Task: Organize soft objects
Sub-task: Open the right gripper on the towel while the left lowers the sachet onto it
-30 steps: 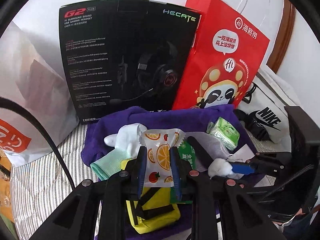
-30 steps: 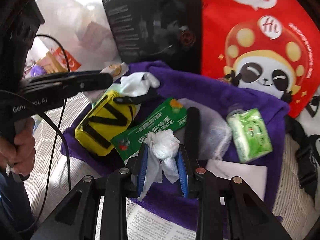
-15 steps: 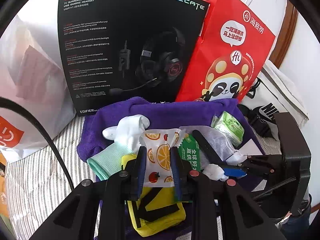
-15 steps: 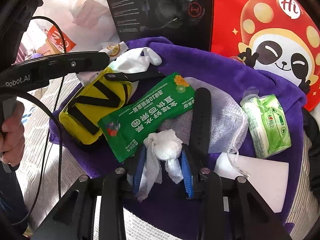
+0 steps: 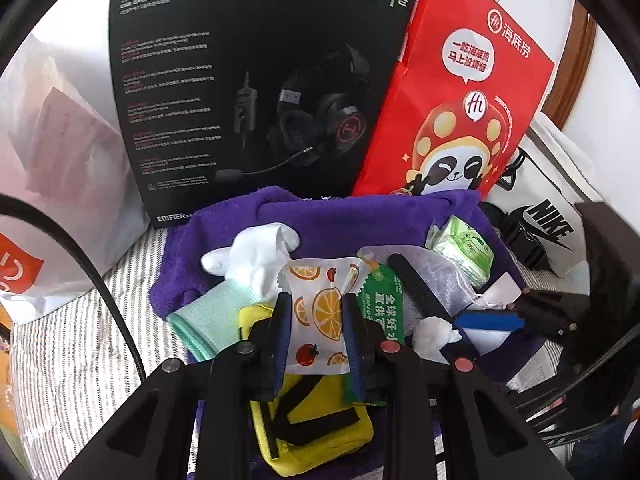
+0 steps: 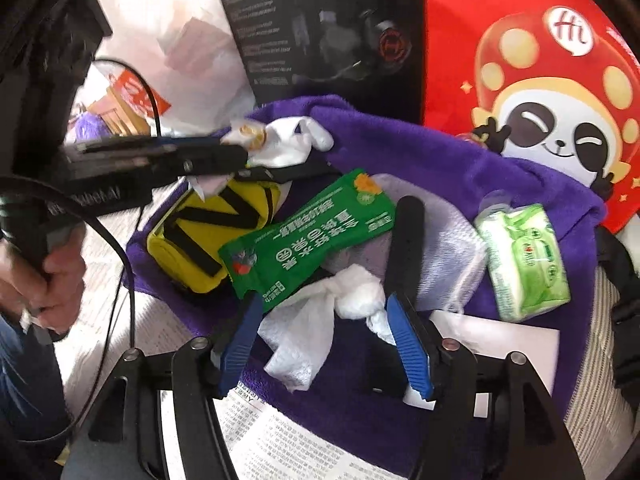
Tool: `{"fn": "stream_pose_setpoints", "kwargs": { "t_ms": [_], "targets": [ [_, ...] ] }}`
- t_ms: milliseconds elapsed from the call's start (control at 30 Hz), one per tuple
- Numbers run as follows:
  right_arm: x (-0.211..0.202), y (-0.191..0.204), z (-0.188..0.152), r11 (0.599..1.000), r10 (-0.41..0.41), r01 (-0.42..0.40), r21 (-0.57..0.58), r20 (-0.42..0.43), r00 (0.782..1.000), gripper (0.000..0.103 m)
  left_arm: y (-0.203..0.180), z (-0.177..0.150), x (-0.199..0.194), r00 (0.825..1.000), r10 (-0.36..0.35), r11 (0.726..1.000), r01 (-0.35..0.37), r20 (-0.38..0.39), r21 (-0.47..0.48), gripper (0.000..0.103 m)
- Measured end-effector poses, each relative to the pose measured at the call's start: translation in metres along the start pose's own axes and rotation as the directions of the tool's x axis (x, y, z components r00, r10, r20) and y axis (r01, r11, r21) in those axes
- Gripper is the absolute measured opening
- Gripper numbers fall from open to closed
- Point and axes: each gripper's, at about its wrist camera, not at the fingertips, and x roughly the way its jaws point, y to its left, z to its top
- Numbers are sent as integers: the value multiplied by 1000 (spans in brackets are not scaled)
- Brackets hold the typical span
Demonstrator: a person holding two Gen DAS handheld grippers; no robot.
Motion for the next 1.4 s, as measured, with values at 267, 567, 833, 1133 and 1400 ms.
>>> {"fn": "stream_pose_setpoints", "kwargs": {
  "t_ms": [267,567,833,1133,1400],
  "targets": [
    [-20,-14,5,999,-7,6,41,36,999,64,-8,-3,10,1000,-1,1000,1,-20,19,25],
    [-51,-27,0,998,-46,42,47,82,996,64,-12,-2,11,1000,17,999,-15,-26,49,25],
    [-66,-38,-2,994,-99,93,63,95,991,64,-23,7,27,998,34,997,-30,-58,68,26],
    [-71,-54,-1,988,-125,115,100,94,988,64,-36,3,53,995,56,993,-48,-78,104,33],
    [-67,-54,-1,989,-127,120,89,80,989,64,-49,0,63,993,57,987,-41,-99,157,53]
  ]
}}
